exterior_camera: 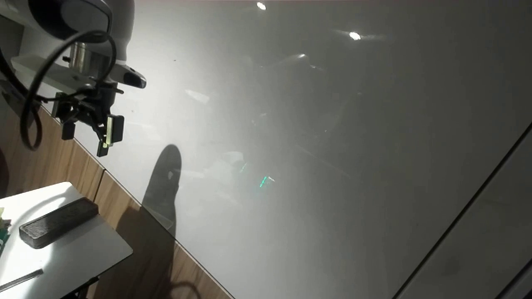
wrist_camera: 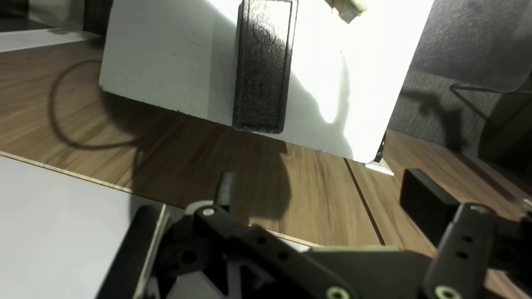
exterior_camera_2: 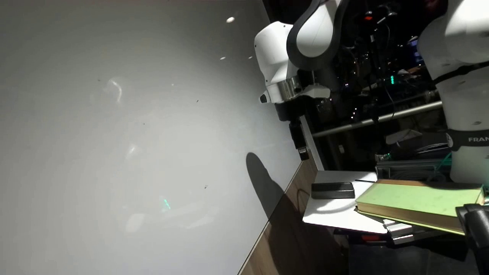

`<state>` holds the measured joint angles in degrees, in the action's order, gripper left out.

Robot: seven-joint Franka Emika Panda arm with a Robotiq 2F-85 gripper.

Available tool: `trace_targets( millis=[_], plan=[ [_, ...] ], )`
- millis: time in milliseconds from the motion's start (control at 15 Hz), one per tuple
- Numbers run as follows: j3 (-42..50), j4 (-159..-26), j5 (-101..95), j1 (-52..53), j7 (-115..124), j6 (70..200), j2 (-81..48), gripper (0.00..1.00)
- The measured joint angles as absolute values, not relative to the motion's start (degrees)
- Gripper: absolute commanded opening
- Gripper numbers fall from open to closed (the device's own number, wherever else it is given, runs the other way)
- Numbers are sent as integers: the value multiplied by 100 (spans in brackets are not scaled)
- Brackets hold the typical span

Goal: Erase the words on the whiteboard

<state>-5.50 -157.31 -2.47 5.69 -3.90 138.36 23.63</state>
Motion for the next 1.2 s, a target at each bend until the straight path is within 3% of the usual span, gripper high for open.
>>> trace_targets(
  millis=[533, 1200],
  plan=[
    [9, -15711, 205, 1005, -1416, 11855, 4774, 100],
    [23, -15764, 215, 1020, -1446, 11813, 4884, 100]
  ],
)
